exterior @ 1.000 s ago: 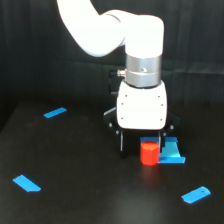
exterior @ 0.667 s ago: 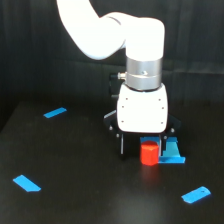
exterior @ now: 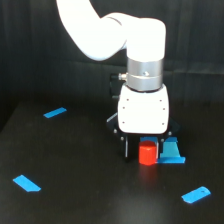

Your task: Pick up the red object from the table

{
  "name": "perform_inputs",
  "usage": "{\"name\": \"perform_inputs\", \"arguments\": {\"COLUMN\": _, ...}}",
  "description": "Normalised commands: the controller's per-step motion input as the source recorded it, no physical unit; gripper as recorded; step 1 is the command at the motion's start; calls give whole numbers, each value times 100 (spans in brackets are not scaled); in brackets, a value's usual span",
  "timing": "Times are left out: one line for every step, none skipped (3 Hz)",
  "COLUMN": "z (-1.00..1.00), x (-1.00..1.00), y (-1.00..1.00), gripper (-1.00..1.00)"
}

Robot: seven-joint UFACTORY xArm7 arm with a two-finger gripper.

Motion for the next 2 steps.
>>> {"name": "perform_inputs", "arguments": {"z": -16, "x": 1, "y": -3, "gripper": -98}}
{"name": "perform_inputs", "arguments": {"z": -13, "x": 3, "y": -11, "gripper": -100}}
